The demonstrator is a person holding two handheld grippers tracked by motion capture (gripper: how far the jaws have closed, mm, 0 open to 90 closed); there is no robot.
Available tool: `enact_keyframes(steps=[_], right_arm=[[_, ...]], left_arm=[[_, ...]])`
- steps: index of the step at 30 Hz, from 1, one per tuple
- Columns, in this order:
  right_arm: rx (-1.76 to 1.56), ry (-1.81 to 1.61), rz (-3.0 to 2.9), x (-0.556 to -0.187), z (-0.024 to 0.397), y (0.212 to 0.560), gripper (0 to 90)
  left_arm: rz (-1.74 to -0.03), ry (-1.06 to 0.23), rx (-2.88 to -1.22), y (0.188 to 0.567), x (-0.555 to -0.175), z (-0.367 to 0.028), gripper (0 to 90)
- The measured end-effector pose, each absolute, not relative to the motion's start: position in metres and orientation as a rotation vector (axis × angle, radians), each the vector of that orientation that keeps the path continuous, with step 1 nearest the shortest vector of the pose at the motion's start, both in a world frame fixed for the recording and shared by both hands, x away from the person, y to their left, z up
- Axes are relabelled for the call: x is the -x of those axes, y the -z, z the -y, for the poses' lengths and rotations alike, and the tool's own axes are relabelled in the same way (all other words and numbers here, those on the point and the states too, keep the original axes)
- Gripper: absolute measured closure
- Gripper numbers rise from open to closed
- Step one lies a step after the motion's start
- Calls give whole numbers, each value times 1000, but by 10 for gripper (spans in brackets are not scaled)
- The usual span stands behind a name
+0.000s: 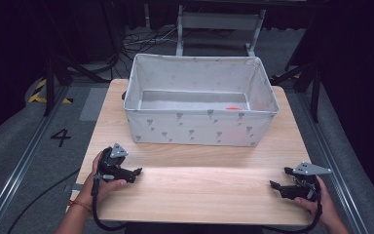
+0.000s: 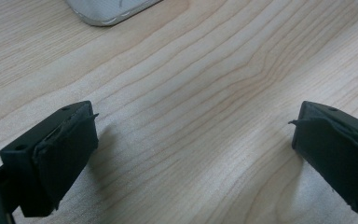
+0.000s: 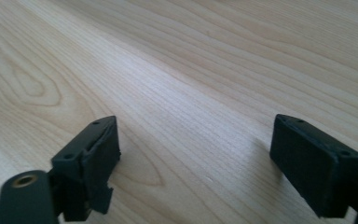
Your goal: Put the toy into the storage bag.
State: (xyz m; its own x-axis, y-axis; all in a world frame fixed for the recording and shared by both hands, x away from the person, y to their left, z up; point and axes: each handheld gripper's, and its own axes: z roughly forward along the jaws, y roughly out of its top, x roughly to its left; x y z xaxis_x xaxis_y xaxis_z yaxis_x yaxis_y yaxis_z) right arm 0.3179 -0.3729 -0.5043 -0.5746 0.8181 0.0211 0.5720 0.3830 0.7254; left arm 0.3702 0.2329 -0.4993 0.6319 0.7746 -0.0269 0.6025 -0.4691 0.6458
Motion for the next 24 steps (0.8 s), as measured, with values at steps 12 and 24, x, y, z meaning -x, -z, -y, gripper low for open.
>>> enact_keyframes(steps=[12,24], right_arm=[[-1248,-982,-2282,-318,372,505,100],[-1269,-968,-2276,-319,372,505,73]], left_arm=[[-1069,-368,-2234,499,-370,-233,5],[-1069,-368,-2232,499,-370,-233,5]])
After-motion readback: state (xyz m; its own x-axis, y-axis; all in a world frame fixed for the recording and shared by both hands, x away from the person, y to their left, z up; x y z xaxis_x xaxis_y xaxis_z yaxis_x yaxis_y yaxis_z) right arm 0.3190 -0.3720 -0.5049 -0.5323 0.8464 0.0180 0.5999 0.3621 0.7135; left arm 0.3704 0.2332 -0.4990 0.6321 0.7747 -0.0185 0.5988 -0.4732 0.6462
